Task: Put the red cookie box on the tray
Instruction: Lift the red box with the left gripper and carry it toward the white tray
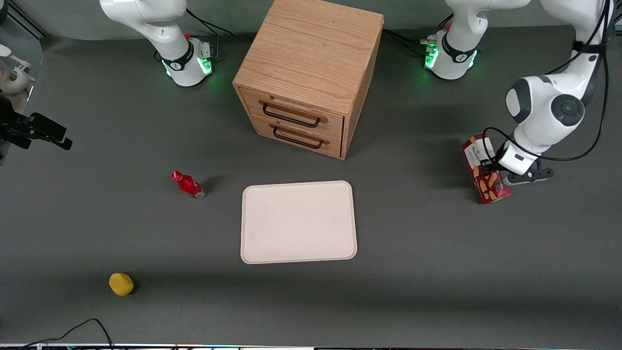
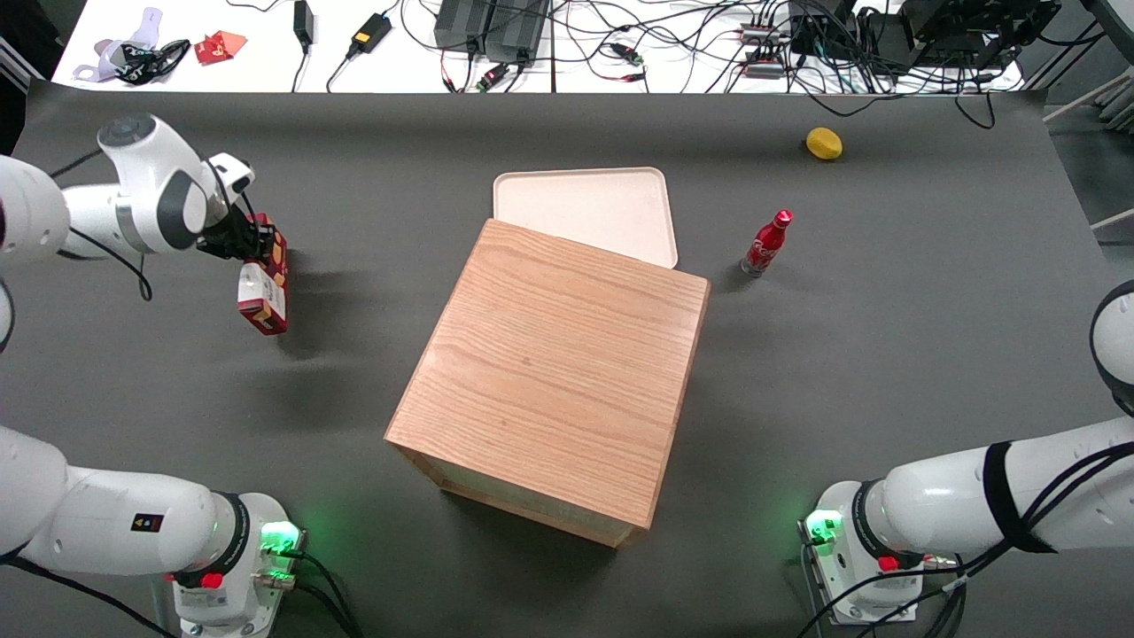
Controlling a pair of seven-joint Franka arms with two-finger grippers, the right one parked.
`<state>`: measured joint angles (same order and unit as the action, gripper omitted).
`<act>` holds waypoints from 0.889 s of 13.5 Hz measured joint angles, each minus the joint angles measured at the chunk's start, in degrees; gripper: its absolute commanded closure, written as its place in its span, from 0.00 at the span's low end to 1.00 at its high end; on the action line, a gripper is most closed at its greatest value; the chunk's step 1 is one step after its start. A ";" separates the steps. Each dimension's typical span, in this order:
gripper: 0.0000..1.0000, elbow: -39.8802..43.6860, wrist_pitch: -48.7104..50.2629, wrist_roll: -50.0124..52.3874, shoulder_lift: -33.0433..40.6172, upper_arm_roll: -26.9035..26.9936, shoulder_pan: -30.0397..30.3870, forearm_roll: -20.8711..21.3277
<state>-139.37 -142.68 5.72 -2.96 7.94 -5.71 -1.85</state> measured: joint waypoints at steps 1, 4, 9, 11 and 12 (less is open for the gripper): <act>0.75 2.78 7.18 1.63 2.17 -0.10 -1.03 -0.03; 0.75 16.11 27.53 7.80 5.77 -3.55 -2.84 -0.10; 0.74 33.75 38.22 26.18 1.96 -15.43 -3.56 -0.25; 0.73 41.05 38.76 34.84 -3.85 -20.13 -3.68 -0.26; 0.73 44.65 38.77 38.98 -7.46 -22.08 -3.72 -0.23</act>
<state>-94.72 -103.92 44.69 -10.43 -14.14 -9.43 -2.08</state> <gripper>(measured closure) 0.736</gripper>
